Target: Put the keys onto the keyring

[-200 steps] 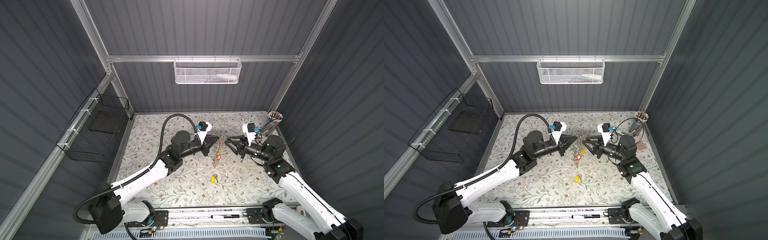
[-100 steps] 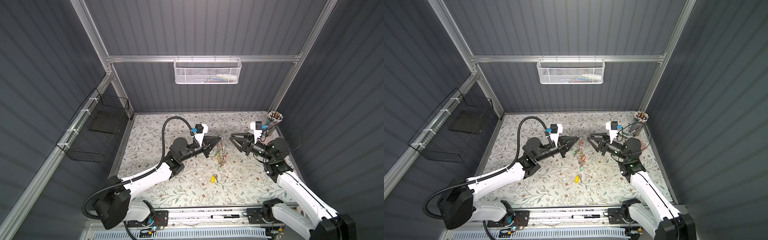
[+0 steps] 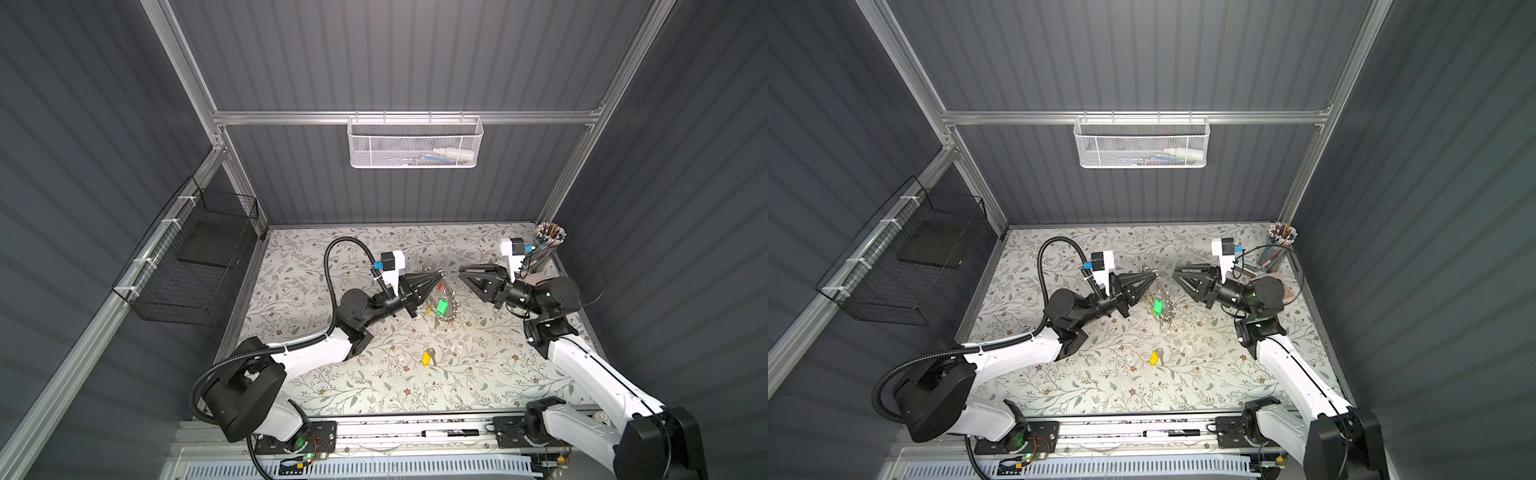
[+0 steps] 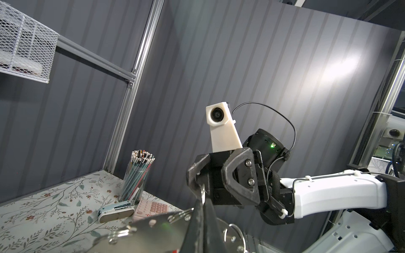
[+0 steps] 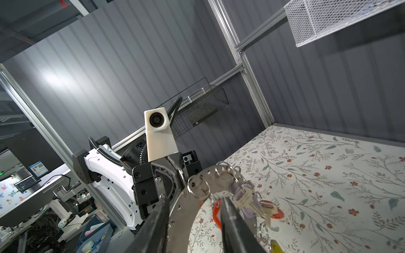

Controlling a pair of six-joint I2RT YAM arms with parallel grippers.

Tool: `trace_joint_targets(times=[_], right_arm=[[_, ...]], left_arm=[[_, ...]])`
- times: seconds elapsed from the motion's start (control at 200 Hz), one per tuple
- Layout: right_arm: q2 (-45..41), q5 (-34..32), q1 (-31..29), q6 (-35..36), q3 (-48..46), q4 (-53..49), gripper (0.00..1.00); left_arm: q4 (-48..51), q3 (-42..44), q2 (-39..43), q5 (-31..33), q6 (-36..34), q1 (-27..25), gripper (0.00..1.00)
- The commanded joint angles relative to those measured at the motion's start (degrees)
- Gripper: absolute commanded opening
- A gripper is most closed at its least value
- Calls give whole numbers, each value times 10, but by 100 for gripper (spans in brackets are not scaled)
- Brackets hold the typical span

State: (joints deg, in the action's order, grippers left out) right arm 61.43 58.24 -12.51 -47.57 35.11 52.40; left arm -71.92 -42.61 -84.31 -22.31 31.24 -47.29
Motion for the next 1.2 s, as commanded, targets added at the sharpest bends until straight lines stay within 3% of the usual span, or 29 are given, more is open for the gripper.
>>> trace_joint_targets(times=[0.0, 0.195, 0.985, 1.191], right_arm=[[9, 18, -10, -16, 24, 31, 36], [23, 25, -23, -14, 35, 31, 28], [67, 31, -41, -8, 33, 28, 15], [69, 32, -41, -16, 32, 41, 3]], left_arm=[[-73, -3, -2, 2, 11, -4, 0], [-66, -2, -10, 6, 3, -5, 0], [-65, -9, -21, 6, -6, -6, 0], [-60, -13, -26, 3, -7, -6, 0]])
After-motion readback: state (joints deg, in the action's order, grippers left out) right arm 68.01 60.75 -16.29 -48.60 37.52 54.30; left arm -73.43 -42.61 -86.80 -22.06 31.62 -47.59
